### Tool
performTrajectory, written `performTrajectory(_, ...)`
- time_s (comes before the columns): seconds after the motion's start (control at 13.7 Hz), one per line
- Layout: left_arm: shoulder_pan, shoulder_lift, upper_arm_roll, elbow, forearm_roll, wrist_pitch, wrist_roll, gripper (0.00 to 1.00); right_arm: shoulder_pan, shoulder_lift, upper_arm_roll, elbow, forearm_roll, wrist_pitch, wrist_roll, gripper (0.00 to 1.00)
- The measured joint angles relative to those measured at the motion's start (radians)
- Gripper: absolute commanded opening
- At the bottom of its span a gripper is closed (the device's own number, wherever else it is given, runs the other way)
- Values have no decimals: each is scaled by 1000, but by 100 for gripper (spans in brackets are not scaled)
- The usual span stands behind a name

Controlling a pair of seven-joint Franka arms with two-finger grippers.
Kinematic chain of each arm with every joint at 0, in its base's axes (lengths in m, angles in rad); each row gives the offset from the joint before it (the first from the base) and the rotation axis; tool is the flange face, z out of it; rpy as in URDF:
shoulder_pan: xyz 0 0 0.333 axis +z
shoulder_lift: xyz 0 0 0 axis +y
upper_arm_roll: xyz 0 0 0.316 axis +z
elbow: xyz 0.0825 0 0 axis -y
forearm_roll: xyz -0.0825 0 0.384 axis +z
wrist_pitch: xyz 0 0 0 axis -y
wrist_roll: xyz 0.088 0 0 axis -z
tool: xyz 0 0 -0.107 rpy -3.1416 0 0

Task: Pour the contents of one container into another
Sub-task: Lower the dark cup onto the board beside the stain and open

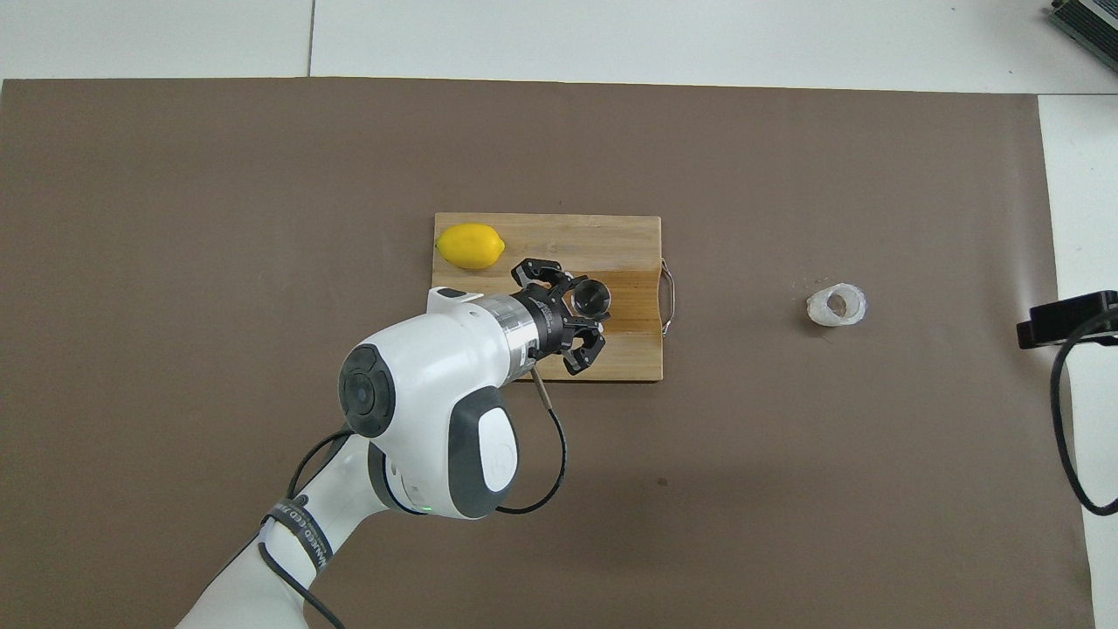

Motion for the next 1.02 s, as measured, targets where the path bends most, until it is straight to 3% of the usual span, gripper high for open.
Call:
performTrajectory(0.37,-16,21,0,0,4,22,0,24,0,0,0,0,0,0,0,100)
performTrajectory(0.73,-16,26,0,0,6,27,0,63,0,0,0,0,0,0,0,100)
performTrajectory(0.88,-16,26,0,0,6,28,0,71,0,0,0,0,0,0,0,100)
performTrajectory(1.02,-16,26,0,0,6,30,0,86,0,0,0,0,0,0,0,100)
